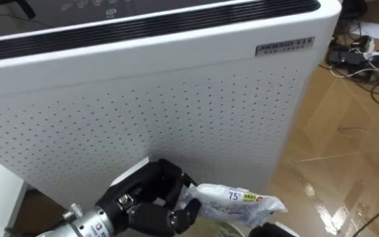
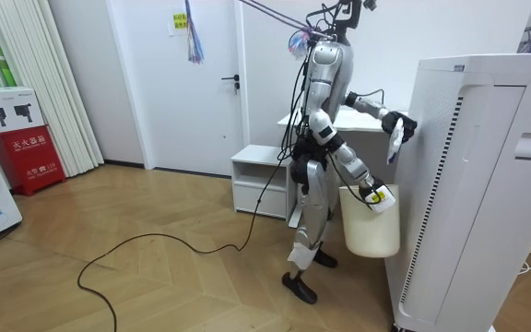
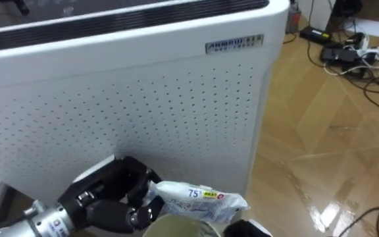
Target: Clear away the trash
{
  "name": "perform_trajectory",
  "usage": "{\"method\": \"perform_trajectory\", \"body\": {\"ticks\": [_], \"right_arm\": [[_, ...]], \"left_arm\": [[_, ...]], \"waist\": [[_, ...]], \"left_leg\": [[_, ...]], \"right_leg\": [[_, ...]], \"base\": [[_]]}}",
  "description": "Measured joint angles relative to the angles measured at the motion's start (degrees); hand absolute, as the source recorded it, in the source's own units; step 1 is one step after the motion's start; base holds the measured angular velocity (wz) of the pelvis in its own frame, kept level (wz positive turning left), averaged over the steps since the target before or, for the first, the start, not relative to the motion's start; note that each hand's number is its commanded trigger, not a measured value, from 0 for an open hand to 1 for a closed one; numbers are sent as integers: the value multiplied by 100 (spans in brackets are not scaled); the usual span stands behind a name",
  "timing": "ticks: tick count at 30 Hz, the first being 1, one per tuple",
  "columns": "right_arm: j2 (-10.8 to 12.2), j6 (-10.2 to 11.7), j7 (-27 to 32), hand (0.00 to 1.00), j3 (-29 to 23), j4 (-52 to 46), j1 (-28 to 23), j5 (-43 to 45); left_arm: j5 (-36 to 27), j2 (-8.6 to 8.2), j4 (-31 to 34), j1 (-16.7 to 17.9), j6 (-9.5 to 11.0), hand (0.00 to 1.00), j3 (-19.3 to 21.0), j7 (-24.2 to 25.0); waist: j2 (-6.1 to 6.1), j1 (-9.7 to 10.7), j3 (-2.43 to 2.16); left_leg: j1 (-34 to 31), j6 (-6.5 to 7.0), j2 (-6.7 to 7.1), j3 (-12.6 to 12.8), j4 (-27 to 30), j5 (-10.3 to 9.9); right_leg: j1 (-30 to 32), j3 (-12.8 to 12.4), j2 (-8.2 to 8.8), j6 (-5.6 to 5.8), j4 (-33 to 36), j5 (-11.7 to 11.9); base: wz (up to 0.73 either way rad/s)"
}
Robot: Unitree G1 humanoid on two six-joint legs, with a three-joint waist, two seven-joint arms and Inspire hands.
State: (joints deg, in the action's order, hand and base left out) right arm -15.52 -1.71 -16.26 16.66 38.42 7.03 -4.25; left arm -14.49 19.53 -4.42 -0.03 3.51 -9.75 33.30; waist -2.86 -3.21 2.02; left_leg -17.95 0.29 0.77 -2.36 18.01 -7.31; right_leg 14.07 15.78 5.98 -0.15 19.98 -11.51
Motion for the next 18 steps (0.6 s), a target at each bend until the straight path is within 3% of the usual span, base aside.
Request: {"method": "perform_trajectory", "body": {"ticks": [2, 7, 18], "right_arm": [[26, 28, -19, 100, 0, 310, 183, -63], [43, 41, -9, 100, -1, 407, 414, -67], [47, 41, 72, 100, -3, 439, 415, -65]], "left_arm": [[58, -95, -270, -107, 0, 100, -95, 6], [303, -133, -743, -260, -2, 100, -416, 132], [681, -237, -1470, -338, -67, 100, -445, 159]], "waist": [[4, -2, 1], [22, -16, 11], [65, -8, 14]], "left_leg": [[-85, 0, -6, 0, 32, 0], [-268, 5, -24, 58, 81, 4], [-384, 19, -6, 71, 121, 15]], "right_leg": [[60, 3, -1, -6, 22, 14], [304, -8, 86, -14, 164, 8], [434, -4, 89, -22, 199, 1]], "base": [[4], [-5], [0]]}}
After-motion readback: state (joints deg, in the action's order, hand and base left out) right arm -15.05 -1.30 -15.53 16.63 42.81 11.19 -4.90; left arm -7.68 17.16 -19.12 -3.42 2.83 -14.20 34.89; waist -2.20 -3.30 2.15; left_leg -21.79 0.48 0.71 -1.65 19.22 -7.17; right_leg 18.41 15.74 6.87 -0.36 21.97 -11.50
